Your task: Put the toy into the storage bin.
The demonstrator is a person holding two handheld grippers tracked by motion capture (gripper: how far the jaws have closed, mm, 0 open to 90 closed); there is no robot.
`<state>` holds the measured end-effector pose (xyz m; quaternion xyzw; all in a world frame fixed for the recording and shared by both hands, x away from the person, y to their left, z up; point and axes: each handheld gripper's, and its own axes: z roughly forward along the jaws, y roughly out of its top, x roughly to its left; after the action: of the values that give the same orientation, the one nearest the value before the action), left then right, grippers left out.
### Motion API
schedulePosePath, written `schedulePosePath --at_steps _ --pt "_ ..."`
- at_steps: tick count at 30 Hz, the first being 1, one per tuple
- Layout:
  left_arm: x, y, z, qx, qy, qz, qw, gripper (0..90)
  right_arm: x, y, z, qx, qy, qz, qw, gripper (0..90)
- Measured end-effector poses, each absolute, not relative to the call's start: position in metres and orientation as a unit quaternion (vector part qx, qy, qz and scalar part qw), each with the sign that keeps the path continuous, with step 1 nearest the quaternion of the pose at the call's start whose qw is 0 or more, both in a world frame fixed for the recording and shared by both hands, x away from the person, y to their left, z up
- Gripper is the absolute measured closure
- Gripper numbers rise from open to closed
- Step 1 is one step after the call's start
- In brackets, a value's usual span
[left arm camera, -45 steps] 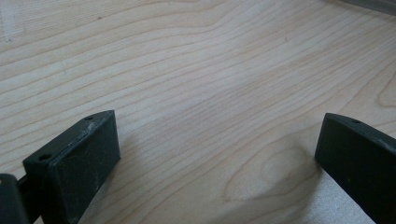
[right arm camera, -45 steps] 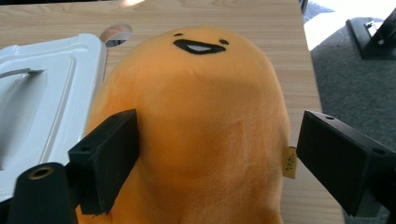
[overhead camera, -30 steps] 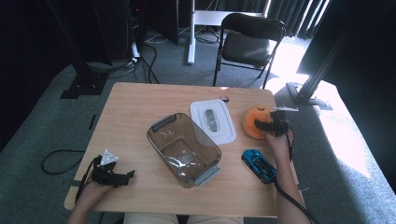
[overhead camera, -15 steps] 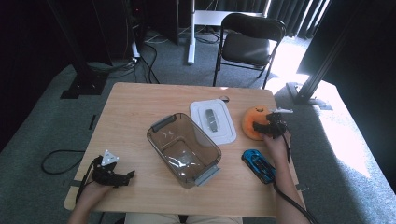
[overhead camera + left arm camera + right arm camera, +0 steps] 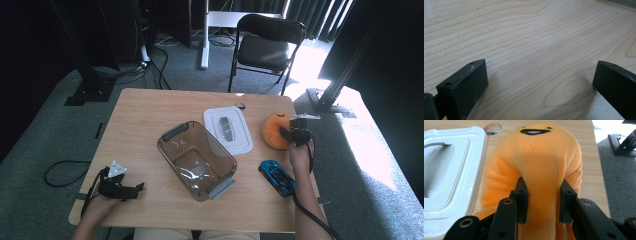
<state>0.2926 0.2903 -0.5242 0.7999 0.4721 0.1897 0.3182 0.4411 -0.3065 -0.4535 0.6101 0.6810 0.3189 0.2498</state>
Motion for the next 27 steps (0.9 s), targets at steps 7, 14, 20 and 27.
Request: schedulePosePath --at_steps 7,14,20,27 --pt "0.292 0.289 -0.524 0.801 0.472 0.193 0.315 0.5 0.428 -0.311 -0.432 0.594 0.680 0.345 0.257 67.7" --pt "0.292 0.289 -0.524 0.801 0.472 0.194 0.313 0.5 0.414 -0.308 -0.410 0.570 0.692 0.357 0.263 67.6" --pt "0.292 0.288 -0.524 0.801 0.472 0.194 0.313 0.5 0.400 -0.298 -0.396 0.540 0.708 0.371 0.264 67.5" --pt "0.292 0.288 -0.524 0.801 0.472 0.194 0.313 0.5 0.386 -0.285 -0.383 0.510 0.722 0.389 0.258 67.4"
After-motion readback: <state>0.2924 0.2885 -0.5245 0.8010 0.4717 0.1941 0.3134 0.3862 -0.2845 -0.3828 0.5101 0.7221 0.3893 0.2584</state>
